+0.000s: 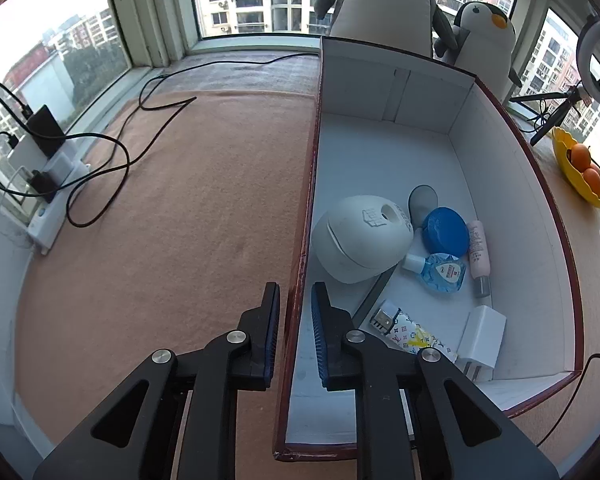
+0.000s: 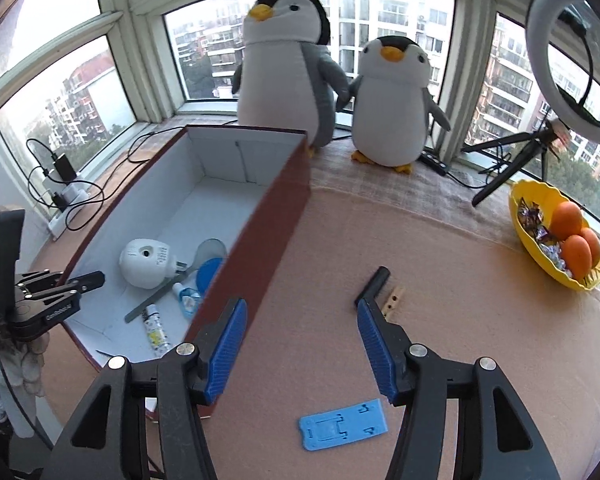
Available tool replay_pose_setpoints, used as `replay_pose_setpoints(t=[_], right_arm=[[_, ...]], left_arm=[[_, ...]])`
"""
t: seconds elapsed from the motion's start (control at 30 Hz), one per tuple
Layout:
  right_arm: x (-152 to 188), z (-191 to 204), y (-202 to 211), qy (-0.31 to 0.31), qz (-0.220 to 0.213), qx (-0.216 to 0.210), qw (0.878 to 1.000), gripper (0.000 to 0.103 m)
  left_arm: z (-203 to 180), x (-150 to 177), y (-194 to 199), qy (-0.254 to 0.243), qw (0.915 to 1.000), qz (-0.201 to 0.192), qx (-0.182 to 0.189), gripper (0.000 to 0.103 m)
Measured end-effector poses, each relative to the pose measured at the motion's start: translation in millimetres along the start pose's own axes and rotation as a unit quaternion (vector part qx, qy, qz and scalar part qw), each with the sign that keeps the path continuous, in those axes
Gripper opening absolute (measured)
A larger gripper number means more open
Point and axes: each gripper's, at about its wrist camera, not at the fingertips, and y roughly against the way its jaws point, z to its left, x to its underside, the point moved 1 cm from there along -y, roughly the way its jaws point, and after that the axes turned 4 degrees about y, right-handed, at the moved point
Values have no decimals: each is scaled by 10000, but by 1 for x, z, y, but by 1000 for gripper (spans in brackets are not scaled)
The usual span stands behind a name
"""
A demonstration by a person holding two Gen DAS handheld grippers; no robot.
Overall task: Organize rigid objects
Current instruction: 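Reach the right gripper down and grasp the wooden clothespin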
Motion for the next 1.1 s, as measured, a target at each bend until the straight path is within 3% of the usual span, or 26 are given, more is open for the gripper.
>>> replay_pose_setpoints(t=[0.13, 0.33, 0.47, 0.57, 1.1], right_arm=[[8, -27, -10, -148, 136, 216, 9996, 54], [16, -63, -32, -593, 406, 148, 9973, 53], [19, -77, -52, -888, 642, -21, 9940, 42], [21, -83, -67, -1092, 777, -147, 9909, 33], [15, -90, -116, -1285, 1180, -210, 9844, 25]], left_arm=[[0, 0, 0, 6, 10000, -2, -19, 17], [0, 0, 1, 24, 10000, 15, -81, 17], [1, 1, 1, 65, 9999, 17, -127, 17], [2, 1, 2, 93, 9999, 31, -141, 17], [1, 2, 0, 172, 9997, 73, -186, 17]])
